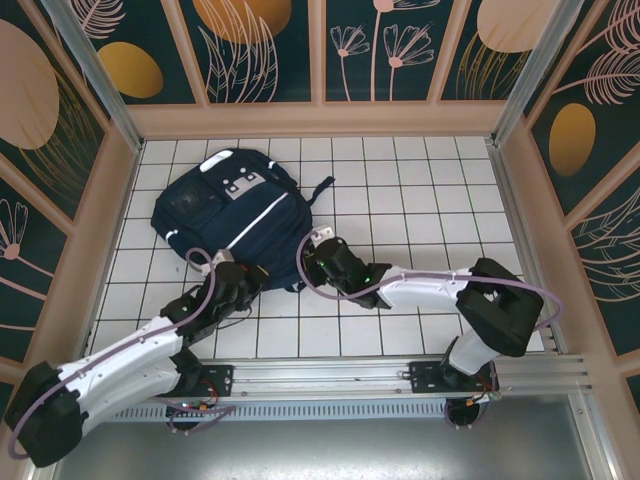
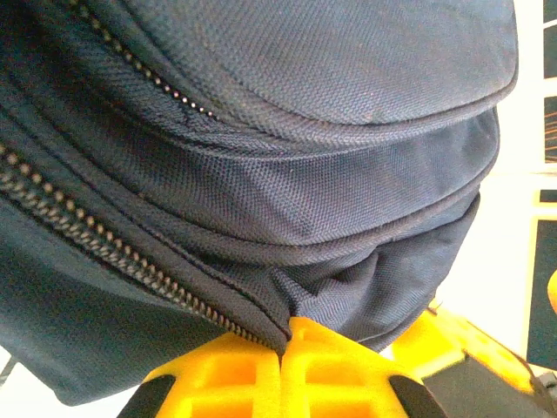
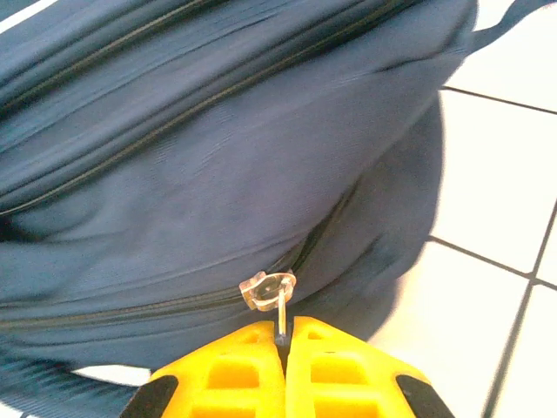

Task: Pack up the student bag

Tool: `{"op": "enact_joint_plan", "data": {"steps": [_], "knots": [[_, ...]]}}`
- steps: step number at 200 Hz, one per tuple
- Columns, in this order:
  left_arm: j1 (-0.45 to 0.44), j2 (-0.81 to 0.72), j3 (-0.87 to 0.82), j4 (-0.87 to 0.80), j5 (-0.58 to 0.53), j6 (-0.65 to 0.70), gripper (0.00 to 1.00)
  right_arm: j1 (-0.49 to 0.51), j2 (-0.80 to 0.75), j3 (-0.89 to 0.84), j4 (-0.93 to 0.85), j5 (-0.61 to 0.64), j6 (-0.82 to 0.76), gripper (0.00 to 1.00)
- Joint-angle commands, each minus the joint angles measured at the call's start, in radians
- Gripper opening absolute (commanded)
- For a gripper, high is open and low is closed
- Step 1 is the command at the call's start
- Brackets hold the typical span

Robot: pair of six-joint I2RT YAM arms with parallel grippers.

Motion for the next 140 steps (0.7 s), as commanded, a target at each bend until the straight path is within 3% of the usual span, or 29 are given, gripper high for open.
{"op": "enact_joint_plan", "data": {"steps": [1,33,72,113,140], "knots": [[0.014,-0.073,-0.018,-0.162,-0.128,0.045,0.0,-0.088,0.011,0.014,-0.037,0.094,-0.039,0.0],[0.015,-0.142,-0.038,-0.216,-0.145,0.058,0.0,-0.168,0.05,0.027,-0.024,0.104,-0.053,0.0],[0.037,-0.09,-0.011,-0.129,-0.103,0.168,0.0,-0.17,-0.151,-0.099,0.017,0.157,0.002,0.0],[0.187,0.075,0.095,-0.074,0.004,0.35,0.0,-0.16,-0.357,-0.185,-0.092,0.169,0.061,0.0],[0.284,0.131,0.147,-0.057,0.034,0.438,0.0,-0.088,-0.448,-0.214,-0.145,0.18,0.091,0.0]]}}
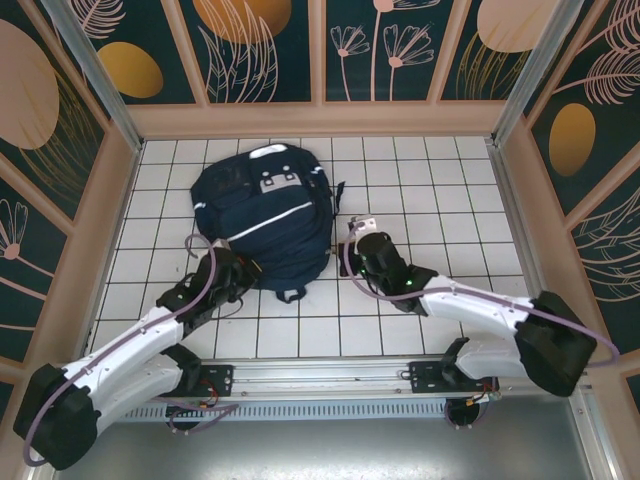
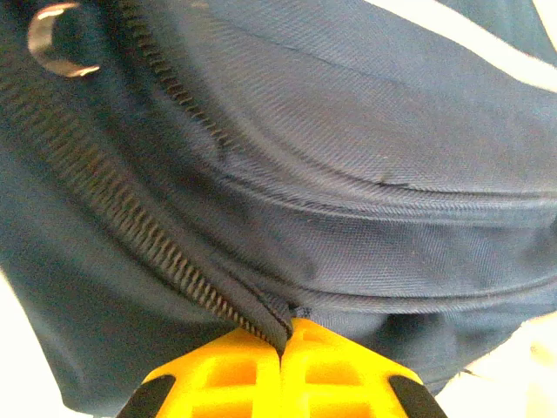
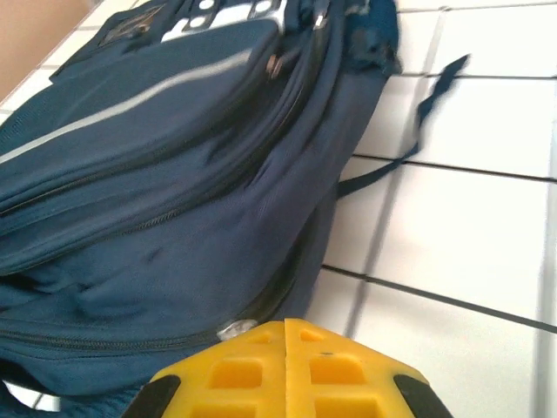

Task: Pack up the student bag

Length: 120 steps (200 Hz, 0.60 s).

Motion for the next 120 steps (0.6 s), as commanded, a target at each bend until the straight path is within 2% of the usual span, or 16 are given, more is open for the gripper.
{"op": "enact_joint_plan", "data": {"steps": [1,24,61,72,85,94,102,120], "knots": [[0.097,0.04,0.065,0.017,-0.09,0.16,0.0,0.035,-0.089,-0.033,-0.095,0.137,0.05,0.0],[0.111,0.071,0.094,0.005,-0.089,0.179,0.0,0.099,-0.072,-0.033,-0.111,0.182,0.076,0.0],[0.113,0.052,0.068,-0.037,-0.135,0.182,0.0,0.104,-0.02,-0.043,-0.057,0.179,0.075,0.0],[0.112,0.038,0.056,-0.032,-0.122,0.179,0.09,0.1,-0.001,-0.043,-0.04,0.174,0.067,0.0],[0.112,0.026,0.055,-0.044,-0.116,0.179,0.37,0.09,0.026,-0.038,-0.027,0.162,0.06,0.0],[0.113,0.016,0.062,-0.068,-0.118,0.181,0.49,0.081,0.045,-0.034,-0.017,0.157,0.061,0.09],[0.112,0.004,0.068,-0.087,-0.11,0.18,0.54,0.068,0.06,-0.034,-0.006,0.143,0.062,0.09],[0.111,-0.037,0.074,-0.104,-0.051,0.155,0.56,0.046,0.092,-0.031,0.018,0.118,0.063,0.1]]}}
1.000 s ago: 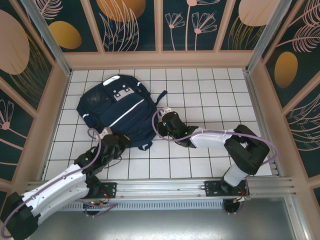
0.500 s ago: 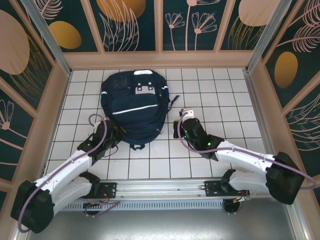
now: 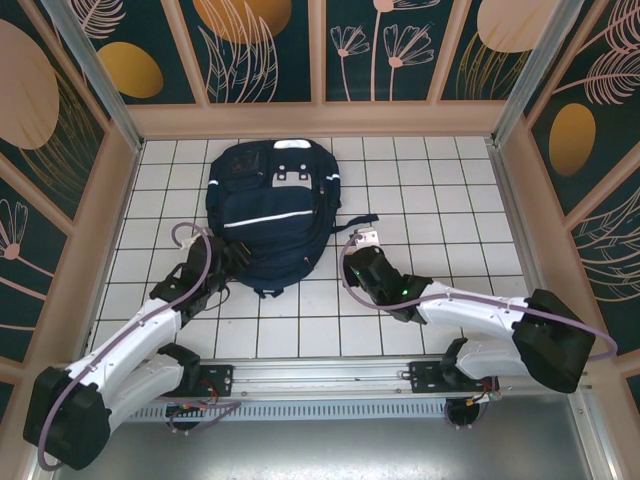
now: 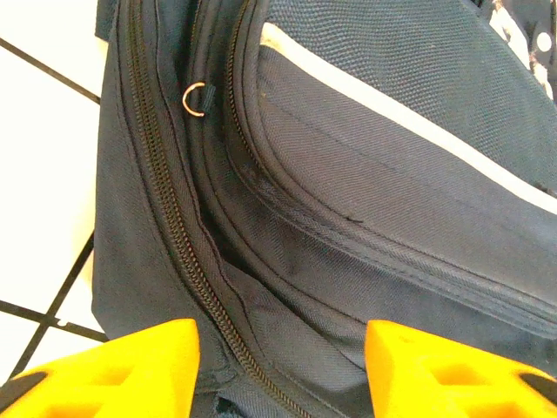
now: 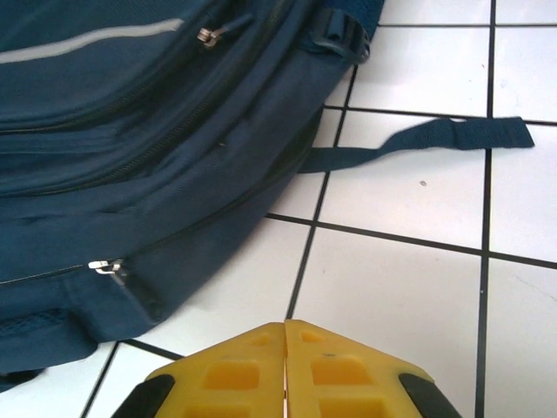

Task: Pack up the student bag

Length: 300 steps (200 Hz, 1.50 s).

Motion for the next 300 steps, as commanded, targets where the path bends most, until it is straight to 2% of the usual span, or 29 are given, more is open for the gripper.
{"op": "enact_joint_plan", "data": {"steps": [1,18,34,54,91,135,150,165,184,202,233,247,277,300], "knots": [[0.004,-0.047,0.022,-0.043,0.04,-0.008,0.57,-0.028,0.037,0.003,0.057,-0.022,0.005,0.1],[-0.007,-0.088,-0.007,-0.004,0.13,-0.074,0.56,-0.033,0.055,0.004,0.083,-0.032,0.005,0.12],[-0.07,-0.099,-0.026,0.043,0.16,-0.151,0.54,-0.032,0.067,0.0,0.109,-0.049,0.004,0.16],[-0.165,-0.063,-0.012,0.107,0.14,-0.232,0.55,-0.031,0.082,-0.005,0.142,-0.071,0.004,0.18],[-0.25,0.077,0.007,0.231,0.131,-0.349,0.56,-0.017,0.096,-0.015,0.168,-0.084,0.014,0.2],[-0.279,0.223,0.017,0.253,0.105,-0.421,0.65,0.01,0.114,-0.015,0.199,-0.093,0.003,0.25],[-0.28,0.241,0.023,0.24,0.052,-0.43,0.68,0.018,0.143,-0.012,0.23,-0.119,-0.016,0.26],[-0.279,0.251,0.027,0.232,0.002,-0.428,0.67,0.032,0.182,-0.004,0.265,-0.139,-0.049,0.31],[-0.279,0.266,0.034,0.202,-0.062,-0.408,0.58,0.042,0.24,0.018,0.311,-0.176,-0.1,0.37],[-0.28,0.285,0.03,0.207,-0.083,-0.392,0.35,0.042,0.304,0.048,0.339,-0.193,-0.13,0.37],[-0.279,0.298,0.025,0.226,-0.077,-0.377,0.16,0.042,0.404,0.103,0.373,-0.204,-0.163,0.37],[-0.28,0.292,0.028,0.22,-0.08,-0.372,0.16,0.041,0.44,0.124,0.384,-0.217,-0.177,0.38],[-0.279,0.268,0.025,0.209,-0.089,-0.365,0.21,0.037,0.508,0.168,0.373,-0.193,-0.202,0.38],[-0.279,0.26,0.017,0.214,-0.086,-0.366,0.24,0.015,0.533,0.174,0.378,-0.236,-0.203,0.36]]}}
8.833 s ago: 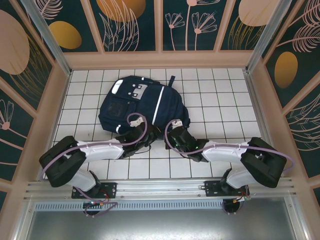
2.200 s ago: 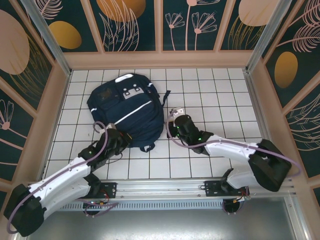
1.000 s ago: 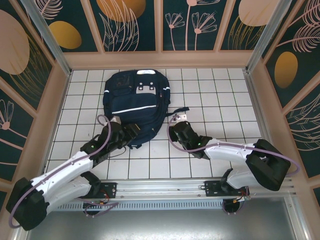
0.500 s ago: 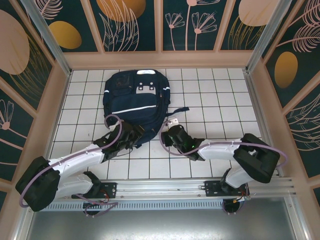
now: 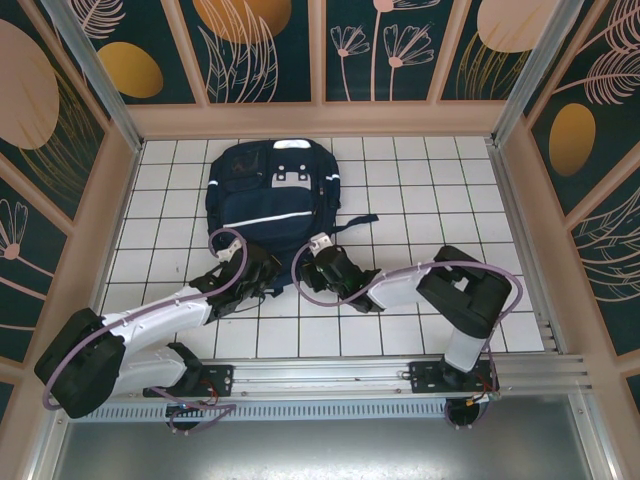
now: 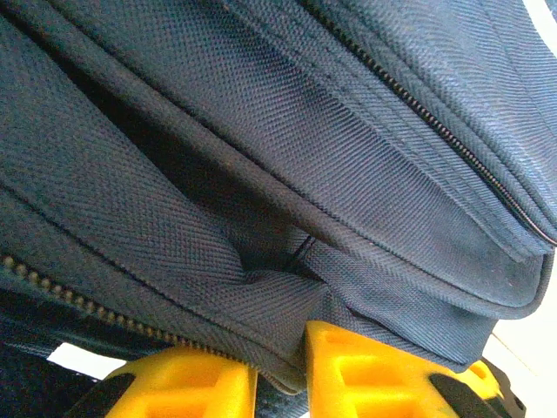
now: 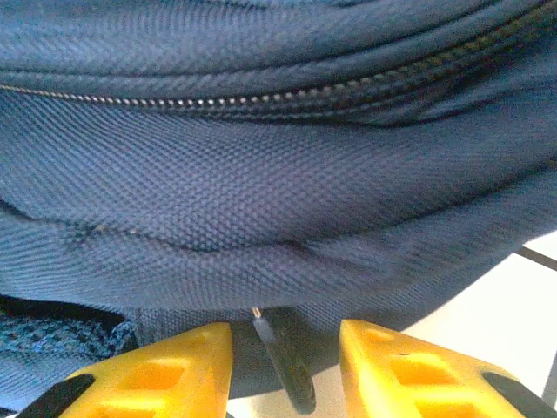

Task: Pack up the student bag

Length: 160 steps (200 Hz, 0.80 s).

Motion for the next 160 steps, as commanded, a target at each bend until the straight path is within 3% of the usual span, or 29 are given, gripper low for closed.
{"op": "enact_joint_plan", "data": {"steps": [1,18,35,48,69,113,160], "knots": [[0.0,-0.02,0.005,-0.008,-0.047,0.02,0.24,-0.019,0.031,0.025,0.033,-0.035,-0.026,0.36],[0.0,-0.023,0.005,-0.01,-0.052,0.022,0.24,-0.022,0.047,0.027,0.026,-0.04,-0.032,0.33],[0.0,-0.027,0.005,-0.009,-0.055,0.025,0.22,-0.021,0.048,0.021,0.023,-0.042,-0.03,0.19],[0.0,-0.029,0.004,-0.011,-0.057,0.026,0.19,-0.019,0.038,0.014,0.017,-0.028,-0.029,0.0],[0.0,-0.032,0.007,-0.023,-0.066,0.032,0.0,-0.016,-0.013,-0.016,0.01,0.027,-0.015,0.0],[0.001,-0.131,-0.002,-0.119,-0.132,0.062,0.0,-0.026,-0.142,-0.087,-0.027,0.095,0.009,0.0],[0.002,-0.367,-0.027,-0.31,-0.204,0.071,0.0,-0.095,-0.119,-0.085,-0.048,0.082,0.032,0.0]]}}
